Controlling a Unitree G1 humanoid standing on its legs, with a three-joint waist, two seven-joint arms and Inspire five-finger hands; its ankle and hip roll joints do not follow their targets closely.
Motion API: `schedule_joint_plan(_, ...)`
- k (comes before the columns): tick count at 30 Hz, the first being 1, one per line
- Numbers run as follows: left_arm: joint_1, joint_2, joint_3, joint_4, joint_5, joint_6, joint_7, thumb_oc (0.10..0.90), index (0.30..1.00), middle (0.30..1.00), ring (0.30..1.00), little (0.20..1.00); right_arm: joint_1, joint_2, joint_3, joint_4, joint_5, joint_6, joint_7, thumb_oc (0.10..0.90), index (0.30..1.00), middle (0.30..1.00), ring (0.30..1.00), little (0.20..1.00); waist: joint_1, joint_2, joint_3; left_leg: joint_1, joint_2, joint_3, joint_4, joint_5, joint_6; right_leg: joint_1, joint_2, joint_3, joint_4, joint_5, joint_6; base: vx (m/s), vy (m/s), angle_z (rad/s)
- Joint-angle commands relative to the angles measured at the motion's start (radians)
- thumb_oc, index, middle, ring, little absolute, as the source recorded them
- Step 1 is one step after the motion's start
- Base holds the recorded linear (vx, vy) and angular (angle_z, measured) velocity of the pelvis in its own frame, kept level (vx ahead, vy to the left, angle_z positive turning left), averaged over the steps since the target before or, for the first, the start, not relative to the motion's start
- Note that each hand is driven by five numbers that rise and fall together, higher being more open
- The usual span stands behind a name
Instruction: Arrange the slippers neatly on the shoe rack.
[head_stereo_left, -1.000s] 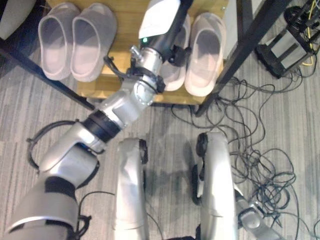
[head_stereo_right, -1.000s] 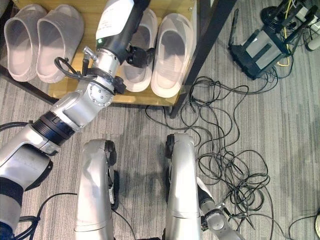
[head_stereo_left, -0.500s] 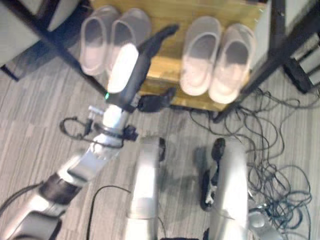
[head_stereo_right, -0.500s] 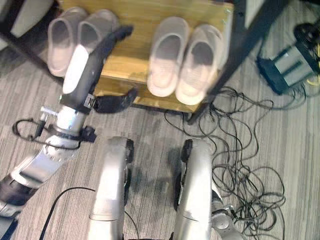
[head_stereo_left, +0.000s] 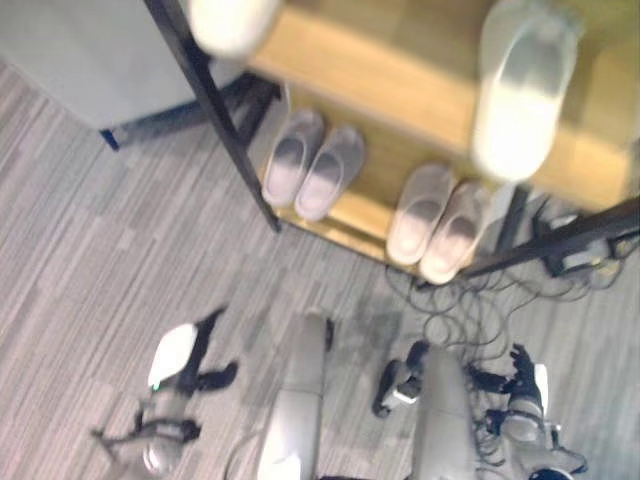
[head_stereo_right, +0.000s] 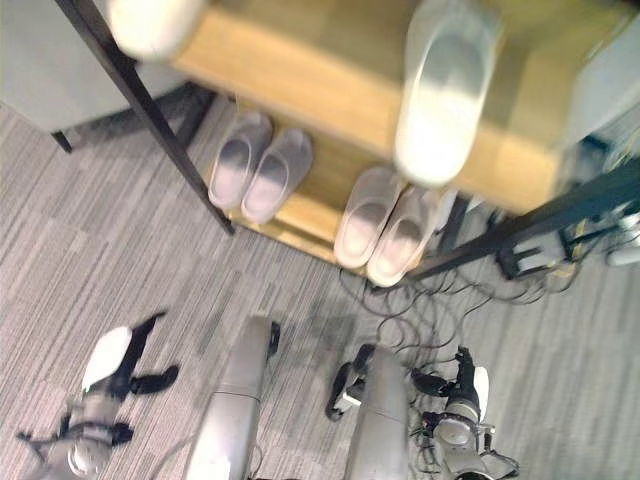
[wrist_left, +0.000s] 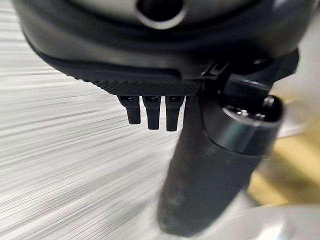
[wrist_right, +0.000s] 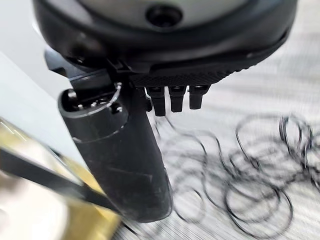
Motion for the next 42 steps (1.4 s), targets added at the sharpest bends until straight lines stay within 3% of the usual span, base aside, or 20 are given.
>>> schedule_joint_plan(1, -0.008, -0.146, -0.009, 0.222, 0.05, 0.079, -0.012, 0.8, 0.9, 0.9, 0.9, 0.9, 0.087, -0.003, 0.001, 0.077, -0.026, -0.018, -0.031, 0.8, 0.9, 0.9, 0.9, 0.9, -0.042, 0.012, -0.142, 0.192, 0.085, -0.016, -0.385, 0.223, 0.037, 0.097, -0.016, 0.007, -0.326, 0.254, 0.018, 0.08, 0.027, -0.06)
schedule_joint_plan(2, -0.009, -0.147, -0.008, 0.225, 0.05, 0.078, -0.011, 0.8, 0.9, 0.9, 0.9, 0.9, 0.087, -0.003, 0.002, 0.077, -0.026, -0.018, -0.031, 0.8, 0.9, 0.9, 0.9, 0.9, -0.042, 0.012, -0.137, 0.201, 0.085, -0.016, -0.393, 0.227, 0.037, 0.105, -0.015, 0.006, -0.332, 0.257, 0.017, 0.11, 0.021, 0.01)
schedule_joint_plan(3, -0.031, -0.171, 0.013, 0.248, 0.003, 0.079, -0.029, 0.8, 0.9, 0.9, 0.9, 0.9, 0.075, 0.01, 0.005, 0.092, -0.016, -0.008, -0.023, 0.8, 0.9, 0.9, 0.9, 0.9, -0.042, 0.014, -0.154, 0.258, 0.075, -0.011, -0.478, 0.25, 0.032, 0.148, -0.001, 0.009, -0.399, 0.285, 0.026, 0.14, 0.002, 0.06)
schedule_joint_plan(5, -0.051, -0.221, 0.076, 0.333, -0.066, 0.094, -0.038, 0.8, 0.9, 0.9, 0.9, 0.9, 0.083, 0.02, -0.059, 0.064, 0.066, -0.005, 0.012, 0.8, 0.9, 0.9, 0.9, 0.9, -0.059, 0.01, -0.196, 0.351, 0.08, 0.033, -0.649, 0.341, -0.014, 0.247, 0.007, -0.038, -0.532, 0.327, 0.037, 0.15, -0.02, 0.07)
schedule_joint_plan(6, -0.051, -0.221, 0.076, 0.333, -0.066, 0.094, -0.038, 0.8, 0.9, 0.9, 0.9, 0.9, 0.084, 0.02, -0.058, 0.064, 0.066, -0.005, 0.012, 0.8, 0.9, 0.9, 0.9, 0.9, -0.057, 0.011, -0.192, 0.355, 0.081, 0.034, -0.647, 0.337, -0.014, 0.25, 0.007, -0.036, -0.529, 0.324, 0.038, 0.17, -0.03, 0.26)
schedule_joint_plan(7, -0.066, -0.248, 0.101, 0.275, -0.157, 0.064, -0.056, 0.8, 0.9, 0.9, 0.9, 0.9, 0.096, 0.061, -0.12, 0.1, 0.189, -0.021, 0.037, 0.8, 0.9, 0.9, 0.9, 0.9, -0.066, 0.009, -0.234, 0.433, 0.078, 0.064, -0.767, 0.385, -0.039, 0.332, 0.012, -0.093, -0.644, 0.364, 0.052, 0.12, -0.014, 0.27)
schedule_joint_plan(8, -0.065, -0.247, 0.1, 0.274, -0.157, 0.064, -0.057, 0.8, 0.9, 0.9, 0.9, 0.9, 0.096, 0.061, -0.12, 0.101, 0.19, -0.021, 0.037, 0.8, 0.9, 0.9, 0.9, 0.9, -0.069, 0.009, -0.235, 0.435, 0.077, 0.061, -0.775, 0.392, -0.039, 0.336, 0.012, -0.097, -0.652, 0.369, 0.052, 0.11, -0.004, 0.25)
schedule_joint_plan(9, -0.064, -0.268, 0.127, 0.219, -0.233, 0.037, -0.052, 0.8, 0.9, 0.9, 0.9, 0.9, 0.11, 0.072, -0.143, 0.118, 0.257, -0.022, 0.06, 0.8, 0.9, 0.9, 0.9, 0.9, -0.078, 0.006, -0.25, 0.454, 0.082, 0.089, -0.764, 0.432, -0.062, 0.409, 0.014, -0.124, -0.748, 0.409, 0.058, -0.01, 0.011, 0.33)
schedule_joint_plan(11, -0.061, -0.286, 0.13, 0.223, -0.253, 0.03, -0.05, 0.8, 0.9, 0.9, 0.9, 0.9, 0.11, 0.076, -0.137, 0.124, 0.253, -0.015, 0.068, 0.8, 0.9, 0.9, 0.9, 0.9, -0.084, -0.001, -0.26, 0.492, 0.081, 0.095, -0.782, 0.419, -0.069, 0.44, 0.018, -0.12, -0.802, 0.426, 0.067, 0.01, 0.107, 0.69)
schedule_joint_plan(12, -0.056, -0.317, 0.113, 0.226, -0.256, 0.035, -0.059, 0.8, 0.9, 0.9, 0.9, 0.9, 0.103, 0.072, -0.107, 0.126, 0.2, 0.005, 0.061, 0.8, 0.9, 0.9, 0.9, 0.9, -0.082, 0.016, -0.281, 0.595, 0.067, 0.096, -0.886, 0.378, -0.055, 0.473, 0.032, -0.099, -0.837, 0.428, 0.073, 0.02, 0.234, 0.22)
schedule_joint_plan(17, -0.091, -0.303, -0.041, 0.18, -0.085, 0.041, -0.081, 0.8, 0.9, 0.9, 0.9, 0.9, 0.094, 0.091, 0.011, 0.01, 0.145, 0.011, 0.102, 0.8, 0.9, 0.9, 0.9, 0.9, -0.106, 0.043, -0.308, 0.721, 0.031, 0.143, -1.018, 0.378, -0.024, 0.516, 0.019, -0.052, -0.847, 0.459, 0.099, -0.05, 0.235, -0.43)
schedule_joint_plan(21, -0.139, -0.293, -0.083, 0.221, 0.004, 0.051, -0.077, 0.8, 0.9, 0.9, 0.9, 0.9, 0.069, 0.087, 0.112, -0.082, 0.047, 0.004, 0.112, 0.8, 0.9, 0.9, 0.9, 0.9, -0.117, 0.049, -0.297, 0.702, 0.012, 0.142, -1.016, 0.396, -0.009, 0.481, 0.012, 0.005, -0.785, 0.5, 0.127, -0.13, 0.092, -0.11)
schedule_joint_plan(24, -0.166, -0.286, -0.083, 0.239, -0.001, 0.051, -0.078, 0.8, 0.9, 0.9, 0.9, 0.9, 0.044, 0.067, 0.176, -0.134, -0.018, 0.005, 0.118, 0.8, 0.9, 0.9, 0.9, 0.9, -0.112, 0.057, -0.291, 0.675, 0.004, 0.133, -0.992, 0.398, -0.002, 0.481, 0.033, 0.042, -0.746, 0.465, 0.123, -0.11, 0.001, 0.13)
schedule_joint_plan(25, -0.189, -0.28, -0.087, 0.254, 0.018, 0.06, -0.067, 0.8, 0.9, 0.9, 0.9, 0.9, 0.014, 0.06, 0.227, -0.153, -0.075, 0.0, 0.115, 0.8, 0.9, 0.9, 0.9, 0.9, -0.095, 0.047, -0.294, 0.66, -0.014, 0.107, -0.973, 0.393, 0.0, 0.526, 0.053, 0.057, -0.797, 0.408, 0.098, -0.03, -0.035, 0.28)
schedule_joint_plan(31, -0.173, -0.303, -0.02, 0.306, -0.033, 0.064, -0.04, 0.8, 0.9, 0.9, 0.9, 0.9, -0.057, 0.061, 0.383, -0.201, -0.186, 0.002, 0.173, 0.8, 0.9, 0.9, 0.9, 0.9, -0.052, 0.034, -0.339, 0.695, -0.001, 0.079, -1.025, 0.416, -0.018, 0.599, 0.071, 0.009, -0.911, 0.407, 0.078, 0.04, -0.125, 0.37)
schedule_joint_plan(38, -0.17, -0.325, -0.09, 0.288, 0.024, 0.051, -0.082, 0.8, 0.9, 0.9, 0.9, 0.9, -0.072, 0.084, 0.529, -0.185, -0.212, 0.009, 0.298, 0.8, 0.9, 0.9, 0.9, 0.9, -0.023, 0.038, -0.338, 0.688, -0.006, 0.032, -1.049, 0.439, -0.024, 0.618, 0.082, -0.023, -0.944, 0.406, 0.068, -0.01, -0.034, 0.24)
schedule_joint_plan(39, -0.142, -0.319, -0.072, 0.272, 0.021, 0.052, -0.091, 0.8, 0.9, 0.9, 0.9, 0.9, -0.074, -0.06, 0.506, -0.553, -0.15, 0.017, 0.395, 0.8, 0.9, 0.9, 0.9, 0.9, -0.042, 0.029, -0.344, 0.686, -0.004, 0.033, -1.063, 0.451, -0.025, 0.608, 0.082, -0.015, -0.945, 0.418, 0.069, -0.02, -0.034, 0.17)
schedule_joint_plan(40, -0.124, -0.293, -0.01, 0.257, 0.004, 0.048, -0.106, 0.8, 0.9, 0.9, 0.9, 0.9, 0.098, -0.29, 0.481, -0.873, -0.029, -0.012, 0.534, 0.8, 0.9, 0.9, 0.9, 0.9, -0.067, 0.017, -0.346, 0.701, 0.007, 0.048, -1.088, 0.459, -0.027, 0.596, 0.087, 0.009, -0.949, 0.429, 0.072, -0.02, -0.045, 0.21)
schedule_joint_plan(42, -0.115, -0.276, 0.009, 0.258, 0.006, 0.035, -0.144, 0.8, 0.9, 0.9, 0.9, 0.9, 0.181, -0.515, 0.418, -1.093, 0.072, -0.03, 0.641, 0.8, 0.9, 0.9, 0.9, 0.9, -0.081, 0.013, -0.346, 0.724, 0.018, 0.058, -1.11, 0.459, -0.032, 0.6, 0.093, 0.023, -0.95, 0.423, 0.076, 0.02, -0.042, -0.2)
